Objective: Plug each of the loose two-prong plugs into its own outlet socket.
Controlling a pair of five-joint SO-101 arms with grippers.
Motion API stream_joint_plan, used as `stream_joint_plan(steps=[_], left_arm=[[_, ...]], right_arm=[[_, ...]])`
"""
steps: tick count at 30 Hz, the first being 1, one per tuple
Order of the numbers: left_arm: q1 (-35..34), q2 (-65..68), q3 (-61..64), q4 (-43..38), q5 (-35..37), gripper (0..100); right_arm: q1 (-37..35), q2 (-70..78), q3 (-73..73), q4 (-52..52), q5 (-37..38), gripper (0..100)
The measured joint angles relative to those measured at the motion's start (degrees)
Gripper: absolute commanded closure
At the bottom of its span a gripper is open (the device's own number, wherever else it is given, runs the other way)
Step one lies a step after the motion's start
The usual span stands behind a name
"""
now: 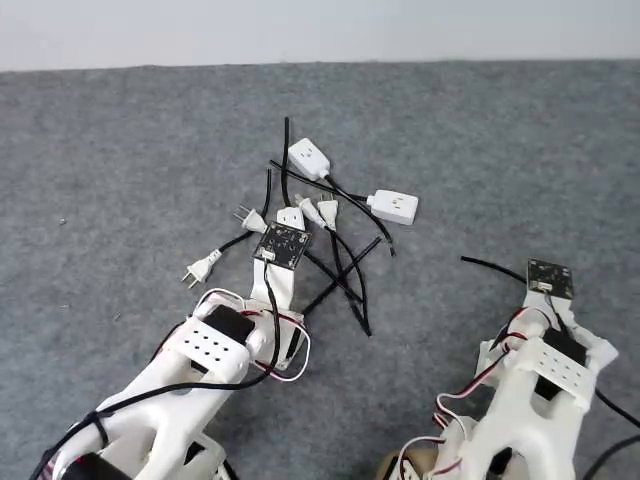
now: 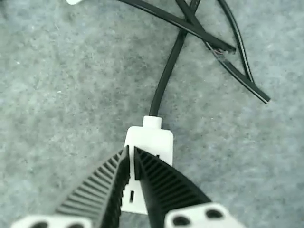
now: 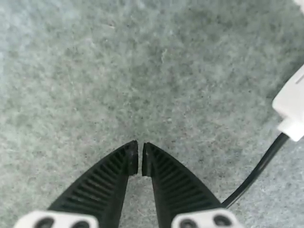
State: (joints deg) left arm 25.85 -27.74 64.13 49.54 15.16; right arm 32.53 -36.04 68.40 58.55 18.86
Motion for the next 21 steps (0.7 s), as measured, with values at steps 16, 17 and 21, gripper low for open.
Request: stream_joint_plan(steps=[16,17,21], left_arm=[[-0.1,-19.0,-5.1,17.4,-5.7,84],[0.2,-19.2,-3.6,17.8,-7.4,84],[0.4,-17.3,-1.7,18.3,-9.7,77]], right_arm=[[0.0,0.0,1.4,-2.5,0.0,97.6],[0.0,0.0,1.4,-2.5,0.0,97.6],[0.0,0.0,1.4,-2.5,0.0,97.6]])
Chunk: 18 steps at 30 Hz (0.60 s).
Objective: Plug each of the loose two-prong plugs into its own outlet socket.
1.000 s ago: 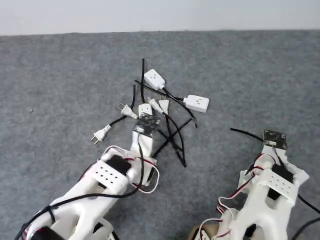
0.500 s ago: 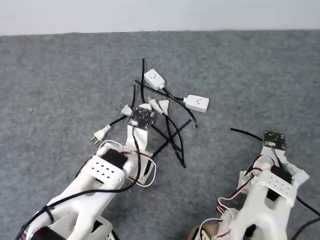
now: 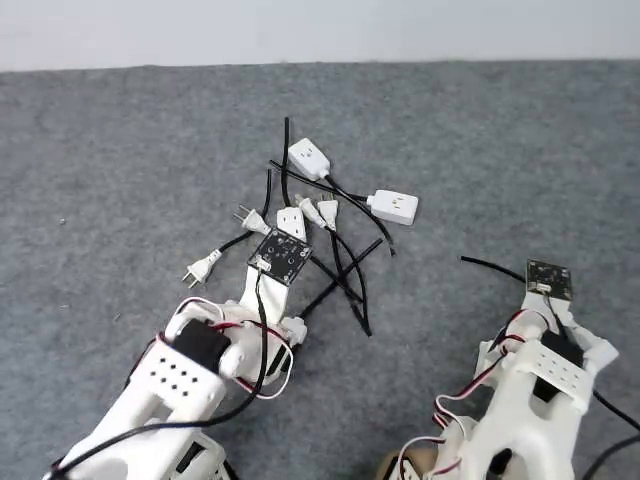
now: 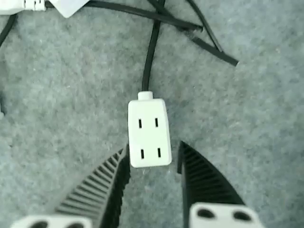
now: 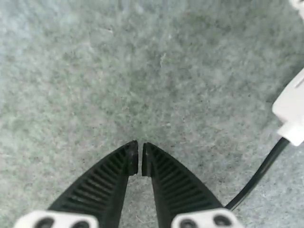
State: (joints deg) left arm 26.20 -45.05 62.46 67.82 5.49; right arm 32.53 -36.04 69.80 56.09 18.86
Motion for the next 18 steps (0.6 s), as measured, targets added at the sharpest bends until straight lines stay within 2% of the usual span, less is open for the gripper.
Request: stream_joint_plan(steps=[4,10,18], left_arm=[[0.3,5.9,0.1,-0.9,0.6,75],[0.2,15.6,0.1,-6.8,0.6,75],[0.1,26.0,-2.9,-7.8,0.6,75]], right_arm=[[0.0,0.0,0.0,0.0,0.0,97.6],[0.0,0.0,0.0,0.0,0.1,97.6],[0.0,0.0,0.0,0.0,0.4,97.6]])
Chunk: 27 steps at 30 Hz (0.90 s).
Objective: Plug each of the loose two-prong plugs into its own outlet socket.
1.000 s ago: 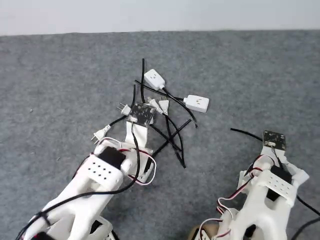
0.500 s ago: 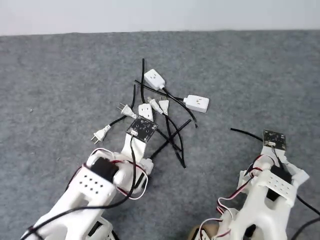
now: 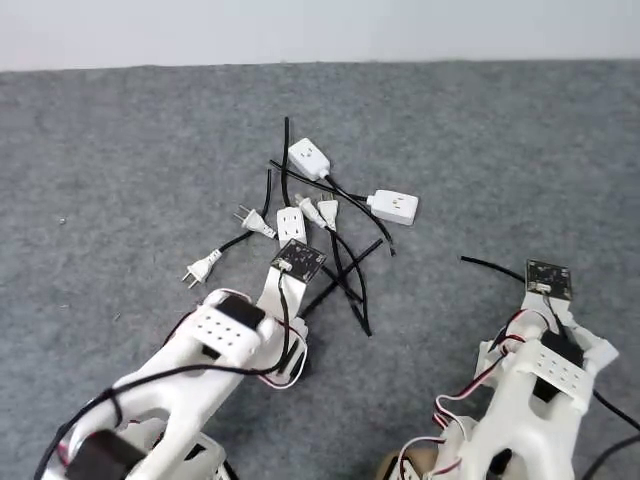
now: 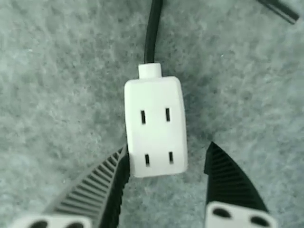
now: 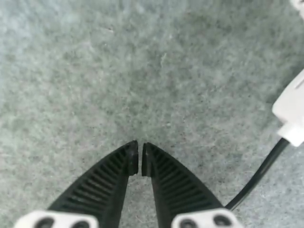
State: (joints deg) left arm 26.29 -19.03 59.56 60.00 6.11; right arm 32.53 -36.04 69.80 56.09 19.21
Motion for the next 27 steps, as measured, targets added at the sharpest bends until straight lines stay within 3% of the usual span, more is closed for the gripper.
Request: stream_joint_plan(steps=[2,7,13,17,20,27], left_arm=[[0.0,2.5,-0.9,-0.3,0.0,79],[0.3,5.1,-2.5,-2.1,0.2,100],[0.1,2.8,-2.5,-4.5,0.0,99],[0.2,-3.1,-0.9,-4.6,4.4,99],[0.2,-10.0,-0.6,-1.1,7.3,99],[-0.5,-32.8,-0.5,12.0,6.7,99]], right_arm=[[0.0,0.0,0.0,0.0,0.0,97.6],[0.0,0.0,0.0,0.0,0.0,97.6],[0.0,0.0,0.0,0.0,0.0,97.6],[0.0,0.0,0.0,0.0,0.0,97.6],[0.0,0.0,0.0,0.0,0.0,97.6],[0.0,0.0,0.0,0.0,0.2,97.6]])
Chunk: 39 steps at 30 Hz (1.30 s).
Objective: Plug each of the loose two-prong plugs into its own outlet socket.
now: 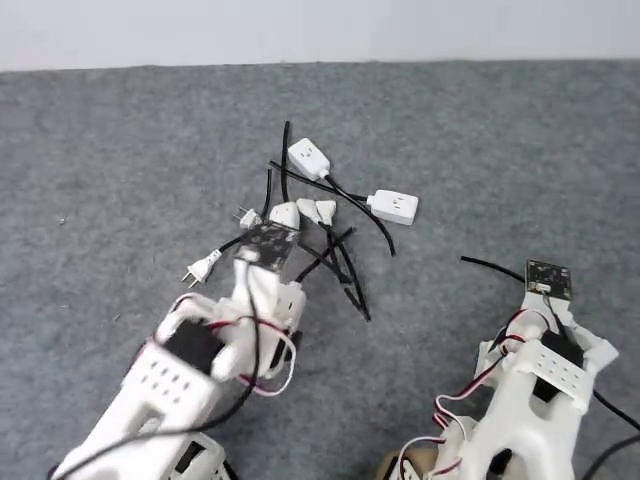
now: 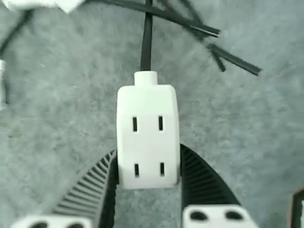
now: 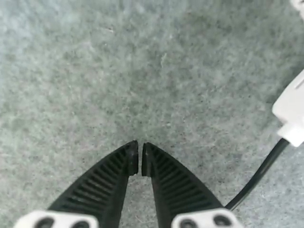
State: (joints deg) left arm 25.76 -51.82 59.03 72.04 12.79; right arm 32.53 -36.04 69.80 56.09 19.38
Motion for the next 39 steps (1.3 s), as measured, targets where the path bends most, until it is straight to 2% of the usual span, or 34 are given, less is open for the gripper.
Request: stream_joint_plan(steps=[7,12,17,23,28,36,39], left_arm=[[-7.7,-16.3,0.0,2.9,0.7,99],[-8.8,-21.7,0.0,0.4,5.2,99],[-8.2,-22.2,1.3,-2.6,6.2,99],[-7.4,-13.2,9.2,-10.7,10.3,99],[-7.2,-5.5,10.5,-17.3,11.5,99],[-1.8,5.6,13.5,-21.5,11.7,99],[0.9,10.2,14.2,-22.8,11.7,93]], right_arm=[[0.0,0.0,0.0,0.0,0.0,97.6],[0.0,0.0,0.0,0.0,0.0,97.6],[0.0,0.0,0.0,0.0,0.0,97.6],[0.0,0.0,0.0,0.0,0.0,97.6],[0.0,0.0,0.0,0.0,0.0,97.6],[0.0,0.0,0.0,-0.4,0.0,97.6],[0.0,0.0,0.0,-0.5,0.0,97.6]])
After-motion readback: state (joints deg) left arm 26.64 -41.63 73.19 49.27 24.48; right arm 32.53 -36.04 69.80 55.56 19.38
